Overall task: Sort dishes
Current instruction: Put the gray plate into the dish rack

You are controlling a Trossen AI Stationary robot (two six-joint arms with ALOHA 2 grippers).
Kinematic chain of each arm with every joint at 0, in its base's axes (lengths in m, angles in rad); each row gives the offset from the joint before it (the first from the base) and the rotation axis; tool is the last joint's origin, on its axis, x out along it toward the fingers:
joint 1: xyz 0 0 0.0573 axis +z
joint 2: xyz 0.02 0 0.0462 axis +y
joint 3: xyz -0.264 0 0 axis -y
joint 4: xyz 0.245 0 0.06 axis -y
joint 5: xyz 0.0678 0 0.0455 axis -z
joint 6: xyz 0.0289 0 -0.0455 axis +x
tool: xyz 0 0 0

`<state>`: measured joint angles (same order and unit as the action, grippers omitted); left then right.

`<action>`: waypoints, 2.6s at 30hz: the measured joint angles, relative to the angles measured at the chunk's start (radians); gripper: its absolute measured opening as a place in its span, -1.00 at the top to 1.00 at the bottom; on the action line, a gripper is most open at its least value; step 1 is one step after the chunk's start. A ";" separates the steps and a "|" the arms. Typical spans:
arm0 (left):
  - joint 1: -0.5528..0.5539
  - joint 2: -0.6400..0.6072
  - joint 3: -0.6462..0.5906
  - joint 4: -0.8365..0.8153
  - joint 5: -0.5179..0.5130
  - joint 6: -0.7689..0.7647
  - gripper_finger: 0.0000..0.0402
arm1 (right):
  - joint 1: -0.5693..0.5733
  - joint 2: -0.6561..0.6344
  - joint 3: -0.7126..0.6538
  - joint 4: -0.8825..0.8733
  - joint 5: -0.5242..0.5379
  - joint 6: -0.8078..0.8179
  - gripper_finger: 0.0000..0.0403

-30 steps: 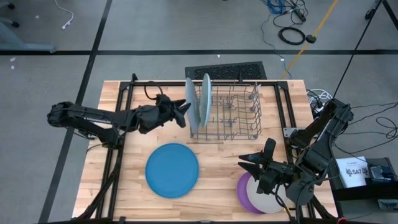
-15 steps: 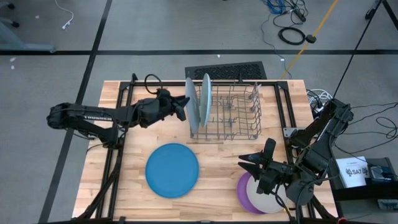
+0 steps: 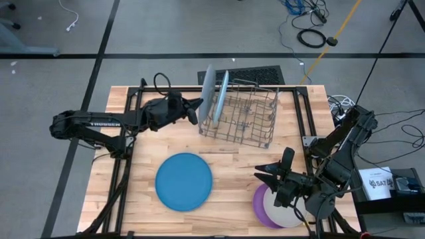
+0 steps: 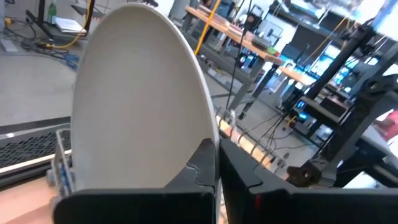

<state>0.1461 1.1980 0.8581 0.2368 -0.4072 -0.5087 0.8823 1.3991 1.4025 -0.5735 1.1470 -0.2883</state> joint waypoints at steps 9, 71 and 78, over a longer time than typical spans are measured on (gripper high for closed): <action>0.012 0.004 0.000 -0.011 0.002 -0.005 0.90 | 0.000 0.000 0.000 0.000 0.000 0.000 0.46; -0.049 0.102 0.000 -0.058 0.033 -0.043 0.23 | -0.521 0.001 -0.206 -0.121 -0.578 0.399 0.24; -0.049 0.101 0.000 -0.059 0.033 -0.060 0.23 | -0.686 0.002 -0.266 -0.076 -0.789 0.375 0.03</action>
<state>0.0975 1.2991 0.8577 0.1780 -0.3744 -0.5682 0.1961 1.4007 1.1362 -0.6497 0.3585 0.0862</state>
